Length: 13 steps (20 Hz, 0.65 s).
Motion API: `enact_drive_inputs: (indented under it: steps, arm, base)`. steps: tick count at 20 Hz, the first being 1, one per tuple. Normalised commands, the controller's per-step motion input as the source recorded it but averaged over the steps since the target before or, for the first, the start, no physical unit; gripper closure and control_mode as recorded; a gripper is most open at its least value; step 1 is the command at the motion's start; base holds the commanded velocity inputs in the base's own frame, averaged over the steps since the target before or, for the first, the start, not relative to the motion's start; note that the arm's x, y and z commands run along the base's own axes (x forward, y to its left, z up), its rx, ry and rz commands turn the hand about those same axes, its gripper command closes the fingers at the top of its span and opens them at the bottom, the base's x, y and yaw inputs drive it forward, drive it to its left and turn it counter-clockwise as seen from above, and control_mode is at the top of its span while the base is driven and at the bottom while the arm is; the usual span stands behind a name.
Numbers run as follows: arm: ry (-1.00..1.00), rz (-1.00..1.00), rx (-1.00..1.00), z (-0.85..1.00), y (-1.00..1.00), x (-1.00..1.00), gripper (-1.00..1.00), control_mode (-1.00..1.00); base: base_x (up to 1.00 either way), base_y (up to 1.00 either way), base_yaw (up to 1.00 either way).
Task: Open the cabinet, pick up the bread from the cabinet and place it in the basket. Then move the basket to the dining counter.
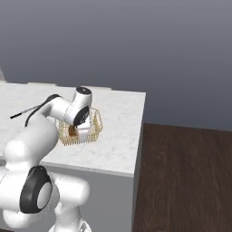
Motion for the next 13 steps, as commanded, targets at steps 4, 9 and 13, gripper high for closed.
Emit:
enact_drive_inputs:
  steps: [4, 9, 13]
  arm:
    - [-0.28, 0.61, -0.22, 0.52, -0.06, -1.0, -1.0, -1.0]
    - [-0.37, 0.57, -0.32, 0.18, -0.19, -1.0, -1.0, -1.0]
    - [-0.39, 0.45, -0.2, 0.07, -0.14, -1.0, -1.0, -1.0]
  base:
    - [0.0, 0.0, 0.0]
    - [0.0, 0.0, 0.0]
    - [0.0, 0.0, 0.0]
